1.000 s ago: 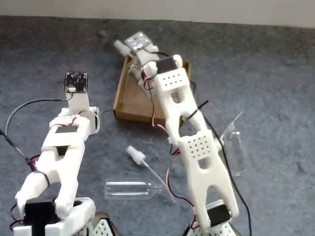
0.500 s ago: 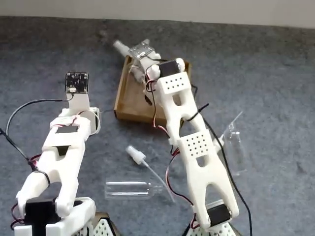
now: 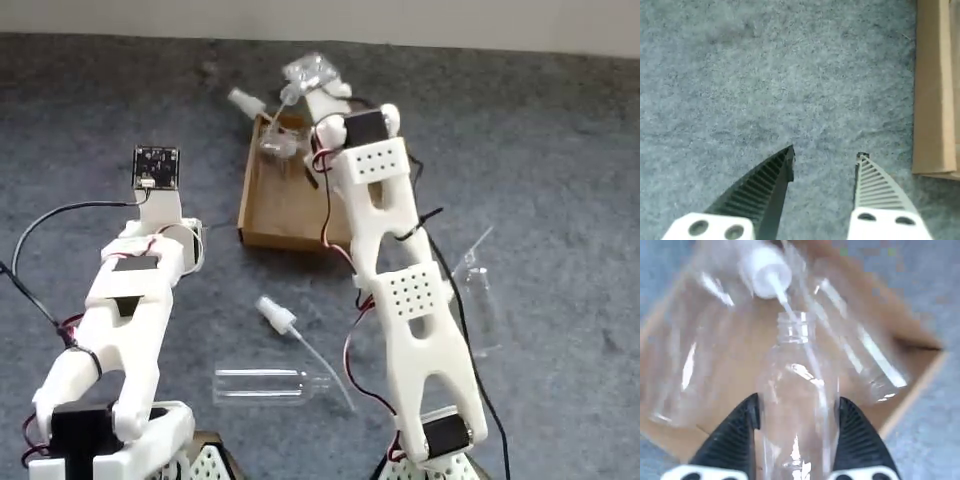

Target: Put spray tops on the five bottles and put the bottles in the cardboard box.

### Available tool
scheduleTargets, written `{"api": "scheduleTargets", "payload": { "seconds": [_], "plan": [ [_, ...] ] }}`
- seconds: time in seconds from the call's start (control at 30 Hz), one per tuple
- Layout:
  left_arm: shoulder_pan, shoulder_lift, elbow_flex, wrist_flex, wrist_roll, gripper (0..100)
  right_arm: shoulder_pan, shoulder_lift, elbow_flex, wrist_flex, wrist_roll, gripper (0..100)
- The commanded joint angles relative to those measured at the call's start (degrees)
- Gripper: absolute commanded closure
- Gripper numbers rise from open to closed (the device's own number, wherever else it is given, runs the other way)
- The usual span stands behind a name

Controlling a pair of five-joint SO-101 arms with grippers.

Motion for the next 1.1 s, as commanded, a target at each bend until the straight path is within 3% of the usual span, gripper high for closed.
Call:
{"api": "scheduleTargets", "payload": {
  "seconds": [0.0,0.37,0.63,0.77,0.93,1.07],
  "plan": [
    [-0.66,-2.24,-0.22,-0.18,0.09,100,1.01,-10.59,-7.34,1.19,-2.81,99.5],
    [-0.66,-2.24,-0.22,-0.18,0.09,100,6.46,-23.08,-4.97,1.27,-3.25,99.5],
    [-0.66,0.22,-0.48,-2.99,0.09,100,18.15,-41.71,32.13,1.01,-2.73,99.5],
    [-0.66,3.12,-0.57,-6.33,0.09,100,24.57,-44.53,48.66,0.22,2.46,99.5],
    [-0.66,3.65,-0.57,-6.68,0.09,100,31.60,-44.53,59.82,-6.20,5.45,99.4],
    [-0.66,4.00,-0.66,-6.95,0.09,100,32.04,-44.62,68.26,-7.52,8.97,98.7]
  ]
}}
